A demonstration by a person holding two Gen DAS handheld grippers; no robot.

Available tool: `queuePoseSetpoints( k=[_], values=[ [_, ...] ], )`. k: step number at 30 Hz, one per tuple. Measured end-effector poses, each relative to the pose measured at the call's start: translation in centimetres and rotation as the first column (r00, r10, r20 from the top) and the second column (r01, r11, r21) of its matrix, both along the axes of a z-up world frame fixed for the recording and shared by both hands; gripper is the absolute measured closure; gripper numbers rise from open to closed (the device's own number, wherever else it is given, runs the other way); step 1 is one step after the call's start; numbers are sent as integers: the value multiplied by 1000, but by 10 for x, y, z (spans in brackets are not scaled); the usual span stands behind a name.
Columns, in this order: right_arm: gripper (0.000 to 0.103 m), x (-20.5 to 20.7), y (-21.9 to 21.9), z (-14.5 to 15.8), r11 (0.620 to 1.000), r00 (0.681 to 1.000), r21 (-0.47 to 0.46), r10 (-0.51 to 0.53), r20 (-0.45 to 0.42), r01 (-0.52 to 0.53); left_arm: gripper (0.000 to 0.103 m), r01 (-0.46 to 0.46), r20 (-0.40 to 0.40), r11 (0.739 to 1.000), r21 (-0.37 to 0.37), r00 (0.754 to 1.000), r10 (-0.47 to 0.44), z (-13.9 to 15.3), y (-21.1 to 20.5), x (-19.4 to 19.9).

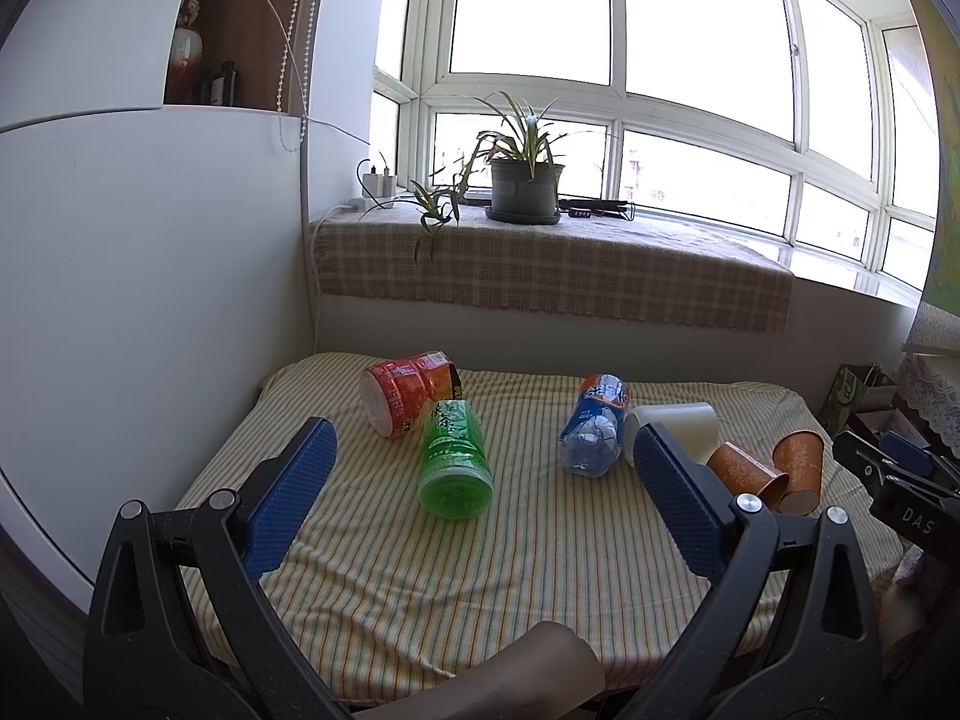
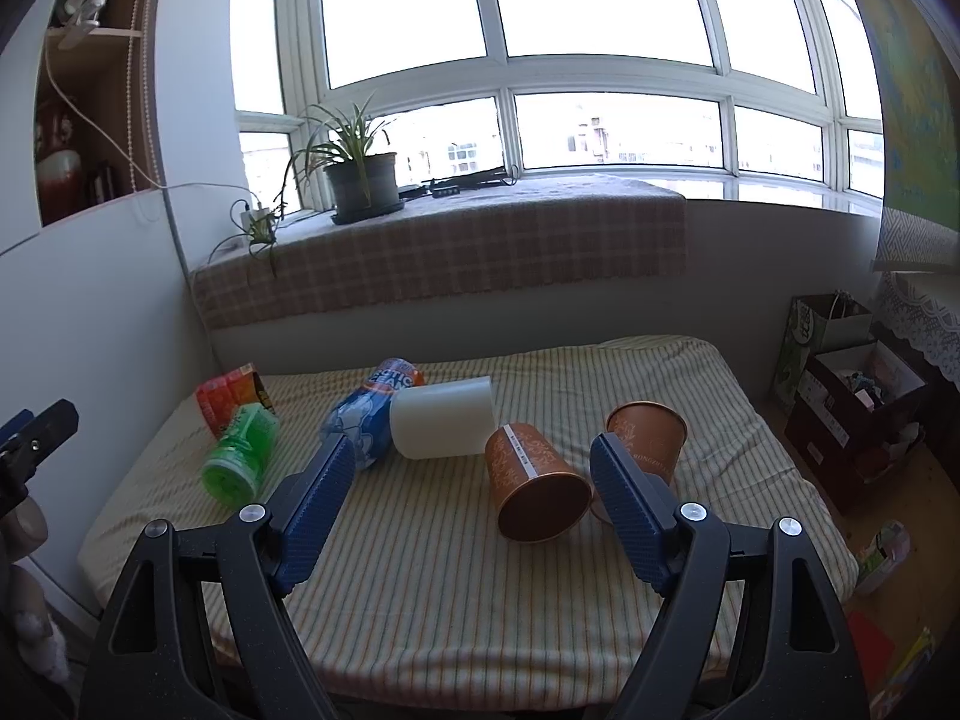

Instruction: Flip cup upright

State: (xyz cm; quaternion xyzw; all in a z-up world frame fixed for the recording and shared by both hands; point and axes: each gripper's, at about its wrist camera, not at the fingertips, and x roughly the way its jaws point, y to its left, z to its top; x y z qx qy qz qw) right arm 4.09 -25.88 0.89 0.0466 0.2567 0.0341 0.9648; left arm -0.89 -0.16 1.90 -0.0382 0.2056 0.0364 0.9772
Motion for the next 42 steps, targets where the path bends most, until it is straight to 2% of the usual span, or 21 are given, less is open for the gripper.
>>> queuePoseSetpoints(
  k=[19,33,38,42],
  values=[
    [23,6,5,-4,1000,1000,11,8,-22,-8,2,-2,-3,1000,-3,1000,2,-3,1,0],
    [23,21,9,-16,999,997,49,13,-82,-9,2,-7,-27,1000,-10,1000,7,-15,12,10],
    [23,29,5,-22,996,994,85,4,-110,6,2,56,-56,998,34,997,-54,-21,2,25],
    [23,32,-1,-28,995,991,103,-5,-132,19,2,154,-73,984,88,986,-148,-22,-15,42]
  ],
)
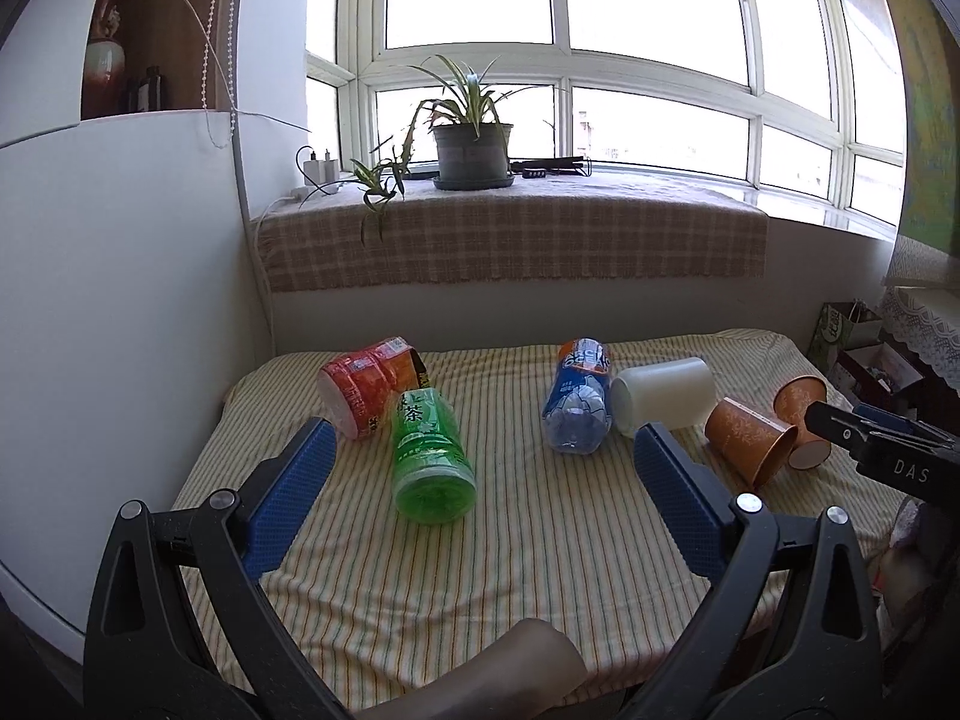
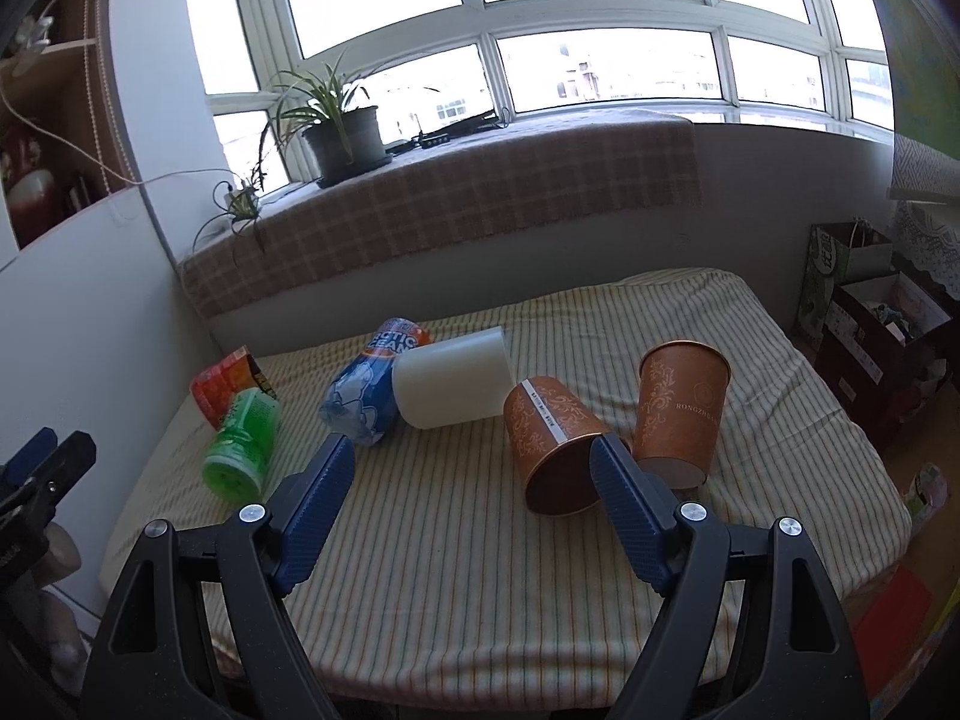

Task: Flip cup upright
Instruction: 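Move the right tool toward the white cup lying on its side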

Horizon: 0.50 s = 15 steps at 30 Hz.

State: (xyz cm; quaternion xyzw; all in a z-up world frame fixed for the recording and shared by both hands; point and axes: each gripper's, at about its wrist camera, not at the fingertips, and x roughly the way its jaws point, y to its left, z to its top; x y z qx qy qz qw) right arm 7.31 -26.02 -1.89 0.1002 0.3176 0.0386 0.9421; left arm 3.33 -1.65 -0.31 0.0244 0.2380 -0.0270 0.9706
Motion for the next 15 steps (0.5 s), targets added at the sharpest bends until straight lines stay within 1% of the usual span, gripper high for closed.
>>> queuePoseSetpoints(
  k=[2,4,6,8,10,12,13,15],
  values=[
    [23,1,-5,-2,1000,1000,0,-11,-5,11,2,60,-9,998,17,998,-60,1,-9,11],
    [23,0,-11,-3,1000,1000,-2,-22,-9,22,2,135,-43,990,44,990,-134,0,-21,26],
    [23,0,-17,-4,999,999,-2,-32,-15,32,2,213,-78,973,86,975,-207,-1,-36,42],
    [23,-1,-24,-6,999,999,-5,-43,-21,43,2,292,-115,948,129,954,-278,-3,-53,58],
    [23,-1,-31,-9,998,998,-8,-56,-27,56,2,383,-165,911,150,919,-359,-5,-70,76],
    [23,-2,-39,-12,998,997,-11,-69,-36,68,2,427,-205,885,184,897,-391,-9,-87,93],
    [23,-2,-44,-14,997,996,-12,-75,-42,74,2,452,-227,868,205,885,-407,-12,-96,100],
    [23,-1,-53,-18,996,995,-13,-86,-57,85,2,508,-280,829,233,852,-443,-20,-114,115]
  ],
)
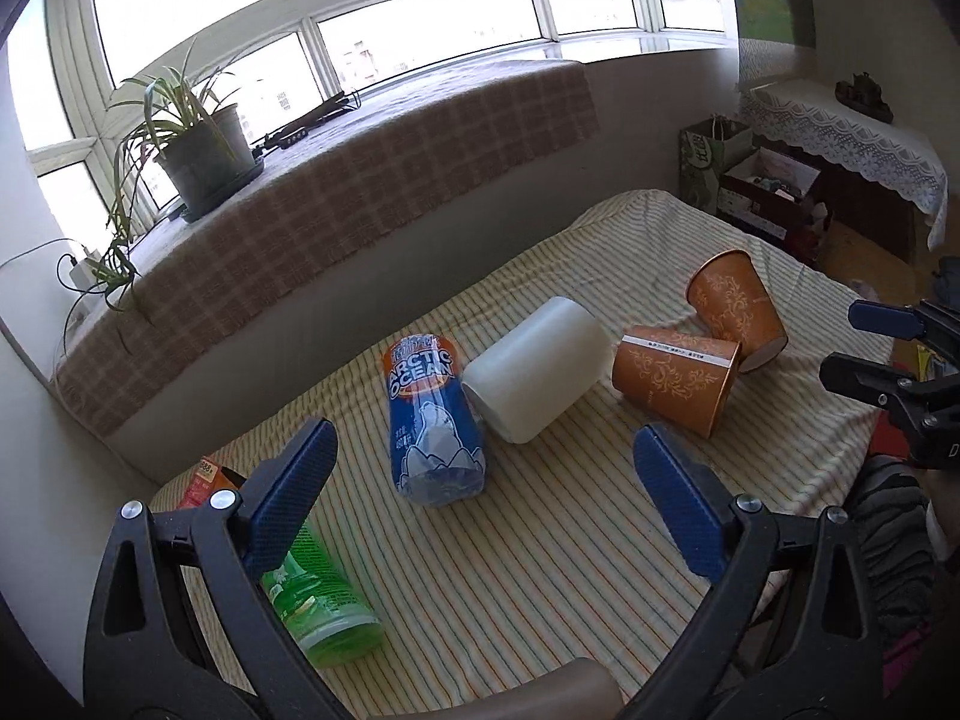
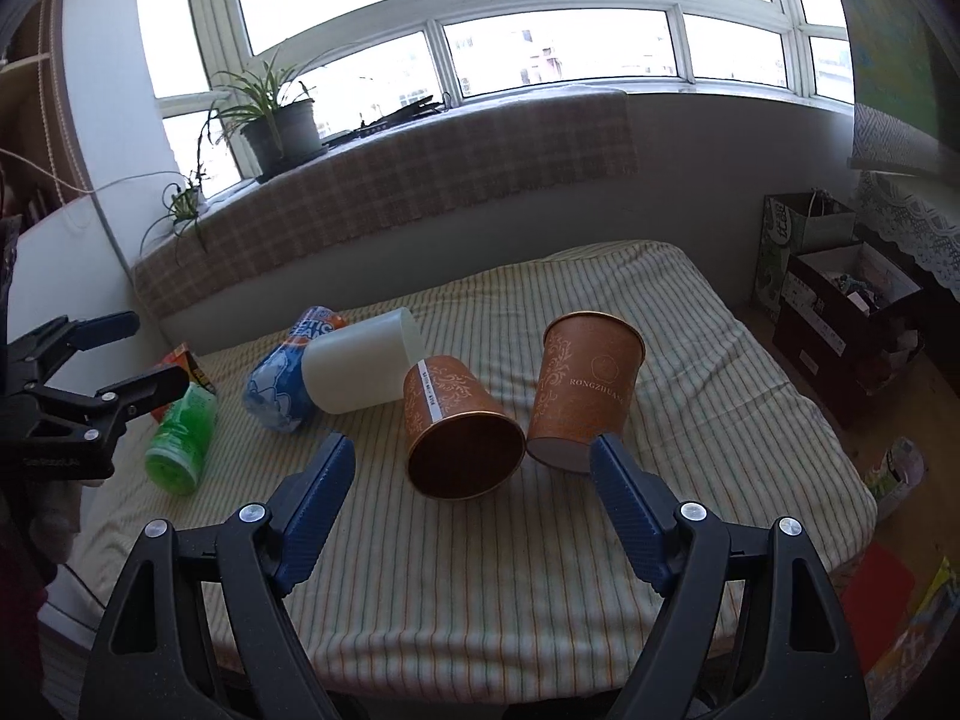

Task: Flip cup upright
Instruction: 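Move the right tool toward the white cup lying on its side, then close the right gripper around the white cup's body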

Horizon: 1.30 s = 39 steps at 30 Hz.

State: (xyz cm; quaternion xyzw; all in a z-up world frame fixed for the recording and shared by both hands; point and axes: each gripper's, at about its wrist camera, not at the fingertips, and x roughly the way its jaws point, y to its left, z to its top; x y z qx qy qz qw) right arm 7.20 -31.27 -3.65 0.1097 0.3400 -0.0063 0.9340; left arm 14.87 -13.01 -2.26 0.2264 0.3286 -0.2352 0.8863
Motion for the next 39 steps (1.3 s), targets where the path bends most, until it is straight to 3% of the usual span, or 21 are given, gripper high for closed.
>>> queuePoseSetpoints(
  k=[4,6,15,22,31,34,35,39],
  values=[
    [23,1,-17,-8,1000,999,-4,-30,-26,30,2,89,-107,992,92,991,-79,-20,-30,35],
    [23,2,-25,-10,998,998,-29,-53,-43,52,2,113,-123,981,156,988,-94,-31,-44,50],
    [23,5,-56,-15,989,991,-98,-119,-64,113,2,217,-226,908,359,964,-141,-78,-76,95],
    [23,11,-67,-19,990,991,-86,-117,-62,111,2,292,-274,848,442,944,-182,-103,-93,108],
    [23,14,-73,-29,991,989,-51,-124,-77,120,7,343,-306,800,492,928,-210,-119,-103,120],
    [23,15,-75,-32,991,989,-49,-125,-82,121,13,351,-320,798,491,924,-209,-123,-104,123],
    [23,15,-75,-32,991,989,-48,-127,-82,123,20,354,-328,798,487,921,-209,-124,-104,123],
    [23,15,-79,-33,990,987,-44,-138,-82,134,21,357,-309,793,493,924,-225,-124,-104,119]
  ],
)
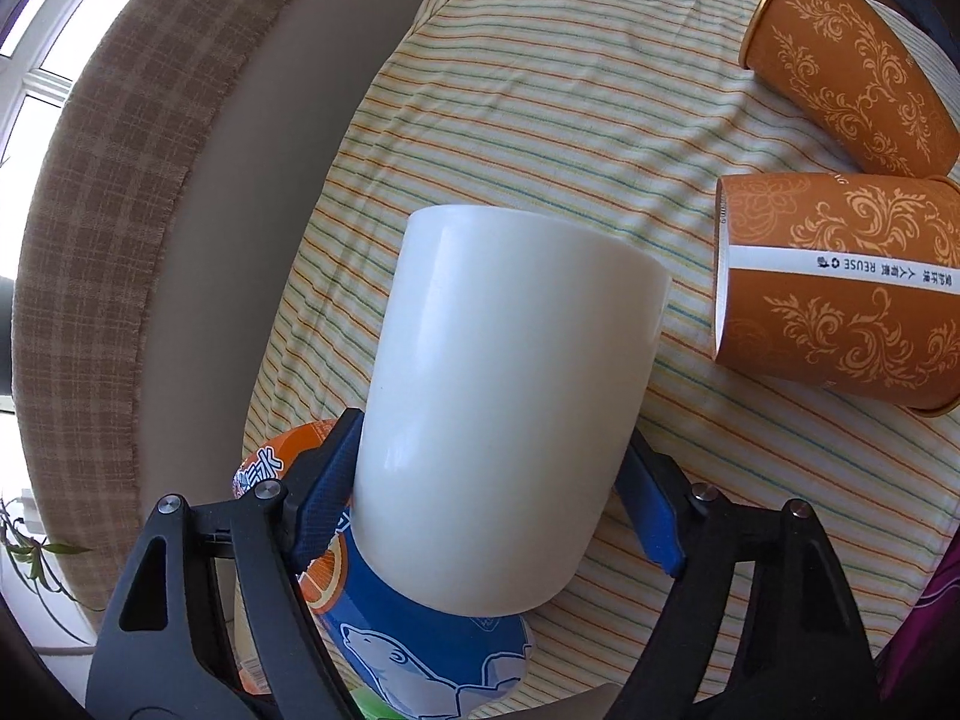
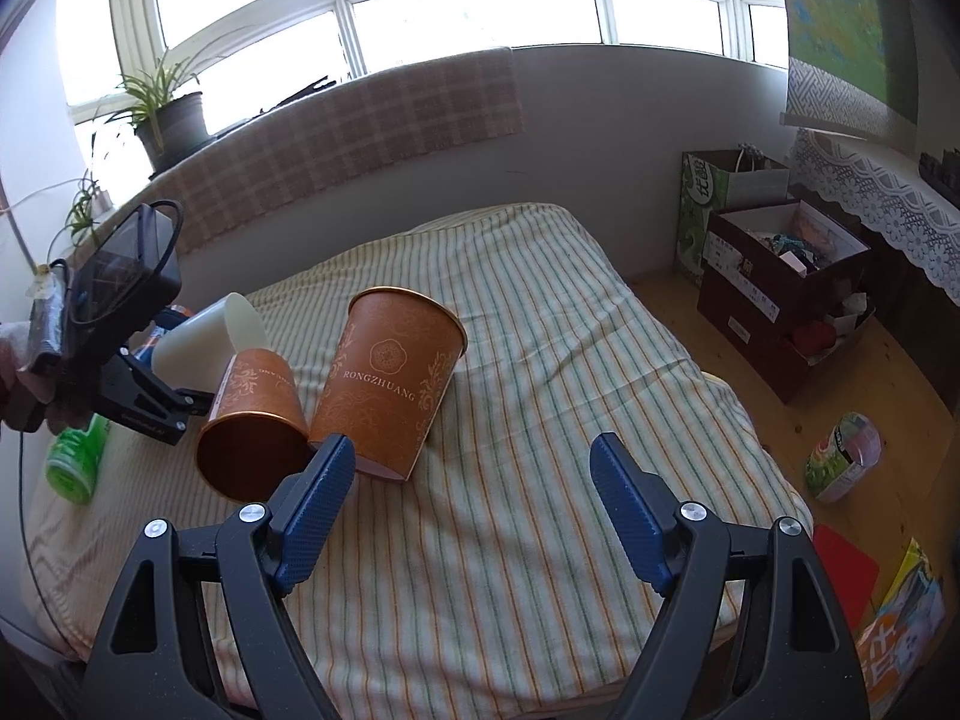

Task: Flip cup upright
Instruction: 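Close the right gripper around the white cup's body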

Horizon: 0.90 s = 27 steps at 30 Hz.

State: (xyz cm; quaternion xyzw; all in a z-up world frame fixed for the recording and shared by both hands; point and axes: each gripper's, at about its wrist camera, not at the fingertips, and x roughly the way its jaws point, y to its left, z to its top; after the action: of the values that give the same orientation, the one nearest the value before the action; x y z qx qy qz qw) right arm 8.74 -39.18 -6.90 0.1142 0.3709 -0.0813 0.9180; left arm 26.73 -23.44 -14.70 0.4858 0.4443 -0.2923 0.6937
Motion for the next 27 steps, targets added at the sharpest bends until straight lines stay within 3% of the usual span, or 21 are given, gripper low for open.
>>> queuePoseSetpoints(
  k=[5,16,21,27],
  values=[
    [23,0,0,-2,1000,1000,5,-1,-7,1,23,-25,43,1000,-17,999,26,6,2,-3],
    [23,-9,8,6,1000,1000,0,6,12,-6,27,-102,80,986,-128,990,113,46,17,-11],
    [23,-18,13,12,1000,1000,-5,14,28,-13,27,-170,67,961,-216,980,188,69,35,-32],
    [23,-36,22,19,999,998,0,39,43,-39,27,-203,120,941,-269,963,242,83,55,-78]
  ],
)
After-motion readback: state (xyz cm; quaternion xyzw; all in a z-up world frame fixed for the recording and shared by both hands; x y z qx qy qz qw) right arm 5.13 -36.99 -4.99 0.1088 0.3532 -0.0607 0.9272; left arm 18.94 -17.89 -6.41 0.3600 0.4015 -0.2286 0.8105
